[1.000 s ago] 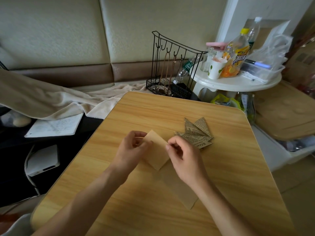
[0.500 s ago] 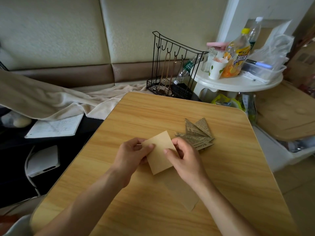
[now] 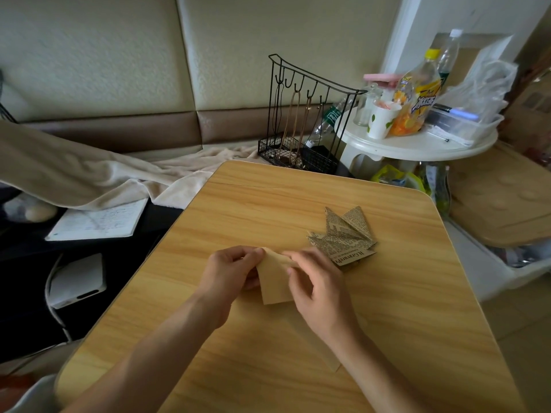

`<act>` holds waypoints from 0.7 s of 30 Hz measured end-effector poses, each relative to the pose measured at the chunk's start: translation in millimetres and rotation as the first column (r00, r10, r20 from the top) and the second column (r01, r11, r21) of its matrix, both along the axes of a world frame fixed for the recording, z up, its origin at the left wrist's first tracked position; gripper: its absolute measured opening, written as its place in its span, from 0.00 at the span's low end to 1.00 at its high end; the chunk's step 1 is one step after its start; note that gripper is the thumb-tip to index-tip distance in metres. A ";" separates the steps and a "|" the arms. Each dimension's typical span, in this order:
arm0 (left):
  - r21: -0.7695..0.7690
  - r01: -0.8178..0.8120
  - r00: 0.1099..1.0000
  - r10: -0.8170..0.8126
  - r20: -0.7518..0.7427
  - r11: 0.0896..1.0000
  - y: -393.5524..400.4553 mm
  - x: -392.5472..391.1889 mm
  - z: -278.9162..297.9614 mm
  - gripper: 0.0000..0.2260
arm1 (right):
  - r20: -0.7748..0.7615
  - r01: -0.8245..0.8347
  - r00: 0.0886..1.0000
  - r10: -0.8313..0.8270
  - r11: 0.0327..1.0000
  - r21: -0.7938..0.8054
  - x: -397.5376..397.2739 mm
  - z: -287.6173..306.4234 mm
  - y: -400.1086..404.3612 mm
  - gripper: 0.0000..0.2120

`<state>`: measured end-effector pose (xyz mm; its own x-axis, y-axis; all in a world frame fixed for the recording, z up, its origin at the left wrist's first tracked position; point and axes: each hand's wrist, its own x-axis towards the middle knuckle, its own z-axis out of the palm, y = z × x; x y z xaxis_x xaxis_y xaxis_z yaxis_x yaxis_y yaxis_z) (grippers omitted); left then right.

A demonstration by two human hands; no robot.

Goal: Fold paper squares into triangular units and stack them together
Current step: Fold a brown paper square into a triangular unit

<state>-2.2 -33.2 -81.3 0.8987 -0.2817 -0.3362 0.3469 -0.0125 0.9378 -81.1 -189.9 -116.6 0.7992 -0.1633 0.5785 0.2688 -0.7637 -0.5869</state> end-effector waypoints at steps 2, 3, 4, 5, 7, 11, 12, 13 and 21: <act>0.042 -0.001 0.999 0.000 0.036 0.999 1.1 0.9 -0.4 0.07 | 0.015 0.008 1.000 -0.008 1.000 -0.015 -0.1 -1.2 1.3 0.02; 0.070 0.007 0.997 -0.012 0.071 0.998 1.9 1.2 -0.2 0.07 | 0.018 0.044 0.999 -0.045 0.999 0.008 0.1 -1.5 1.5 0.05; 0.090 0.021 0.994 -0.031 0.103 0.996 2.5 0.8 0.4 0.06 | 0.016 0.086 0.996 -0.086 0.995 0.046 1.2 -3.0 0.6 0.09; 0.096 0.036 0.991 -0.048 0.123 0.995 2.7 -0.2 0.9 0.06 | 0.013 0.133 0.991 -0.134 0.988 0.084 1.5 -4.7 -0.9 0.12; 0.075 0.042 0.991 -0.051 0.121 0.996 2.3 -1.9 1.5 0.06 | -0.002 0.192 0.981 -0.194 0.972 0.137 1.0 -7.0 -2.4 0.11; 0.108 0.043 0.996 -0.051 0.072 0.993 1.0 -1.5 -0.6 0.05 | 0.009 0.213 0.976 -0.217 0.965 0.150 0.9 -8.9 0.0 0.09; 0.133 0.070 0.995 -0.079 0.061 0.989 1.4 -1.3 -1.4 0.05 | 0.011 0.220 0.974 -0.225 0.963 0.155 2.1 -8.9 -0.5 0.08; 0.144 0.099 0.993 -0.107 0.049 0.985 1.8 -1.4 -2.4 0.05 | 0.012 0.230 0.972 -0.235 0.961 0.155 2.6 -8.3 -0.9 0.08; 0.150 0.068 0.997 -0.071 0.014 0.986 -2.4 -1.2 -6.2 0.08 | 0.054 0.061 0.997 -0.057 0.995 -0.073 -2.7 -3.7 2.7 0.11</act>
<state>-3.4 -35.6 -87.5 0.8854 -0.2913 -0.3622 0.3224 -0.1764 0.9300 -83.8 -187.2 -120.3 0.7584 -0.1638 0.6309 0.2505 -0.8203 -0.5142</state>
